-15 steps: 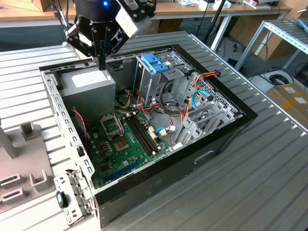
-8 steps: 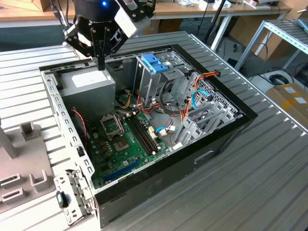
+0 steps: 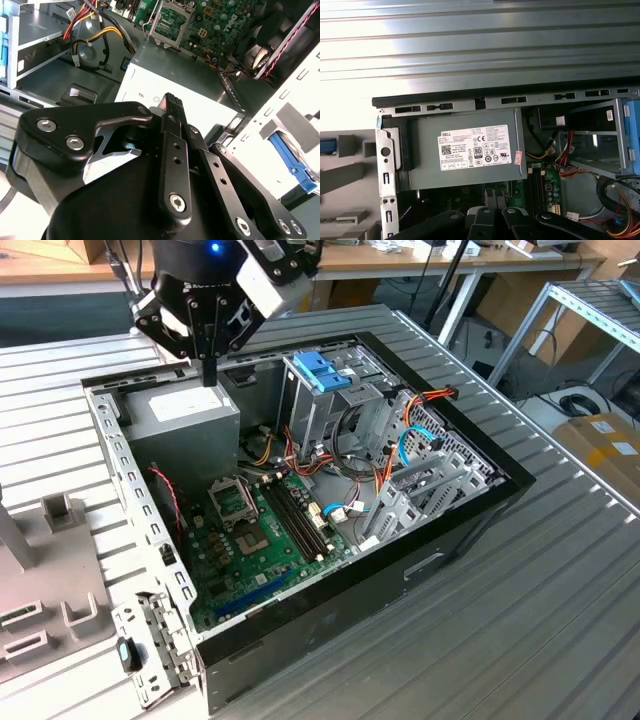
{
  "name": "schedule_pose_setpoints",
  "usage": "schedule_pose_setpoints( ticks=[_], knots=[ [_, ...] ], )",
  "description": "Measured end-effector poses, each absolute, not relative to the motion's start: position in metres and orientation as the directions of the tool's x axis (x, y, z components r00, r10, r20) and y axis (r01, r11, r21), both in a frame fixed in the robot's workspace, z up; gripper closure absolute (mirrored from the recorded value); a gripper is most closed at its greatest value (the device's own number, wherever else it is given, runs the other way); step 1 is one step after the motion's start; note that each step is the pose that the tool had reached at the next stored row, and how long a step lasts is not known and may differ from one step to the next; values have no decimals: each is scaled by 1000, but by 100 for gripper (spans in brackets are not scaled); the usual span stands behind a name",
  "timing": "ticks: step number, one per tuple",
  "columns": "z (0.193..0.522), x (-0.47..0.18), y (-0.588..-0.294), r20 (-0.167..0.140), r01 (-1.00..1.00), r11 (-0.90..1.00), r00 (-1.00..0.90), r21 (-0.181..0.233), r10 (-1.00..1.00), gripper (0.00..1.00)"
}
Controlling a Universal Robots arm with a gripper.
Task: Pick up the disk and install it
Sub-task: 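Reach for the disk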
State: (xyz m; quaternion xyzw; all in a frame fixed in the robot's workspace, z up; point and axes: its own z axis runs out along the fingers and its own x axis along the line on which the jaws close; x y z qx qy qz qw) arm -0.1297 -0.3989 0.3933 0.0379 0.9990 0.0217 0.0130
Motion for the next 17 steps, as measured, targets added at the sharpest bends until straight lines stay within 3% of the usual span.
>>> schedule_pose_setpoints(
  ticks=[17],
  knots=[
    [393, -138, -399, -24, 75, 996, -997, 44, 76, 90]
  ],
)
